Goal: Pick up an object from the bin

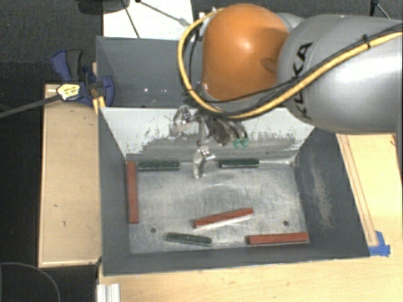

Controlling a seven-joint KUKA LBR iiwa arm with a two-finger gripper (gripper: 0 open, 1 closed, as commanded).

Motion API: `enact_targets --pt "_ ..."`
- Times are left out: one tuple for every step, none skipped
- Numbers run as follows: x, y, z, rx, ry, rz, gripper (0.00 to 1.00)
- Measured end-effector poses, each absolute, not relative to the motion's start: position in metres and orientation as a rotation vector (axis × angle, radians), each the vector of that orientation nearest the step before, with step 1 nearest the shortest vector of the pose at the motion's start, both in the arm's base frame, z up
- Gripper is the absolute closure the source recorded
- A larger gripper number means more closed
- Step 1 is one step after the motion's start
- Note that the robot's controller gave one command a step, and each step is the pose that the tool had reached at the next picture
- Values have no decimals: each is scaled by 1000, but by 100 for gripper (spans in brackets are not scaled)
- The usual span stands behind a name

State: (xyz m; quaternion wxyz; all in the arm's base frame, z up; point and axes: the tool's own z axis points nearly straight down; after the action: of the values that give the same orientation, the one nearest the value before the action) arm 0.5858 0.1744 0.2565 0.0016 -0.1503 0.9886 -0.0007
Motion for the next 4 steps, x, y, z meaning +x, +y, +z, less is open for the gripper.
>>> enact_targets --pt "585 176 256 -474 3103 1 0" --pt "533 134 206 -510 3092 3 0" --pt "528 150 148 -433 3107 -4 0" --pt "518 139 122 -472 3104 8 0"
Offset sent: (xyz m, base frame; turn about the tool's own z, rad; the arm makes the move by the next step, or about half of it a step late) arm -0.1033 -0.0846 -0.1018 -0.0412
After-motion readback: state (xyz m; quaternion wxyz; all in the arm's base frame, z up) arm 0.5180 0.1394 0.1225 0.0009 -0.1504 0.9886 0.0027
